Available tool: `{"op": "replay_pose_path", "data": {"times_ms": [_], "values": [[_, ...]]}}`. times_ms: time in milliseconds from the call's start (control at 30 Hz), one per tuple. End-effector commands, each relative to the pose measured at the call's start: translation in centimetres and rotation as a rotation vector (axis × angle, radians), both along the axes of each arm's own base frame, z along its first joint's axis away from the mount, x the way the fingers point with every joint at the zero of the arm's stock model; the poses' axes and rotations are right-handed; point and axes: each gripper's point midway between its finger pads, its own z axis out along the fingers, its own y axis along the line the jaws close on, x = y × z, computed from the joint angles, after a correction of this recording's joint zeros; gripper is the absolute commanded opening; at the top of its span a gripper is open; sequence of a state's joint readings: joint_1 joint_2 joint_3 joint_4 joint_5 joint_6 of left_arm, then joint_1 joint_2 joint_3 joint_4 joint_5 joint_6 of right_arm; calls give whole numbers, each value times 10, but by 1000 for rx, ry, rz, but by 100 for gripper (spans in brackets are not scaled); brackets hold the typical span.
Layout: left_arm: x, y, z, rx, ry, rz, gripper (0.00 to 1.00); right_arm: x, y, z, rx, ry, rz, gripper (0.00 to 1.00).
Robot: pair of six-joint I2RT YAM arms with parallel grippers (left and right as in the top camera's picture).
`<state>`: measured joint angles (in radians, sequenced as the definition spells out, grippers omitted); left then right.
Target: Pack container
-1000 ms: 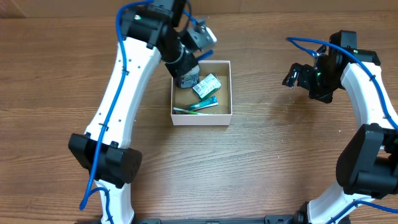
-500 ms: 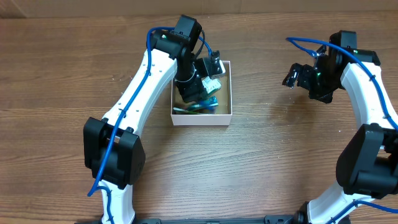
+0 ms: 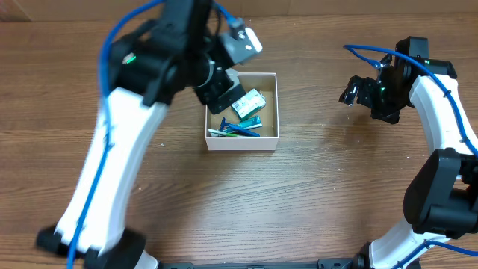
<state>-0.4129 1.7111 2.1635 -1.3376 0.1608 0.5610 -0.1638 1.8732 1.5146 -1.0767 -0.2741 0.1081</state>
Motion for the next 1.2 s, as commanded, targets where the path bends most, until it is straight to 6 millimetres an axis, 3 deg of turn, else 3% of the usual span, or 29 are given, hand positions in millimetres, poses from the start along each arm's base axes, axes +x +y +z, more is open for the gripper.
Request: {"op": "replay_pose_path", "data": {"times_ms": [0, 133, 400, 500, 633, 733, 767, 833, 900, 933, 1167], "values": [[-19, 20, 45, -119, -56, 205, 100, 4, 1, 8, 3, -27, 6, 100], [-27, 24, 55, -142, -75, 216, 100, 4, 1, 8, 3, -27, 6, 100], [-41, 31, 36, -89, 16, 221, 100, 4, 1, 8, 3, -27, 6, 100], [-55, 44, 29, -37, 41, 241, 100, 4, 1, 8, 3, -27, 6, 100], [-52, 62, 33, -126, -79, 277, 100, 4, 1, 8, 3, -27, 6, 100], [-56, 82, 1, -241, -179, 306, 100, 4, 1, 8, 3, -27, 6, 100], [-58, 92, -21, -270, -218, 324, 100, 4, 1, 8, 3, -27, 6, 100], [-66, 101, -47, -310, -288, 337, 100, 4, 1, 8, 3, -27, 6, 100], [-77, 106, -73, -345, -355, 329, 100, 4, 1, 8, 3, -27, 6, 100], [-91, 110, -98, -378, -420, 321, 100, 4, 1, 8, 3, -27, 6, 100], [-115, 129, -149, -393, -568, 364, 100, 4, 1, 8, 3, -27, 6, 100]]}}
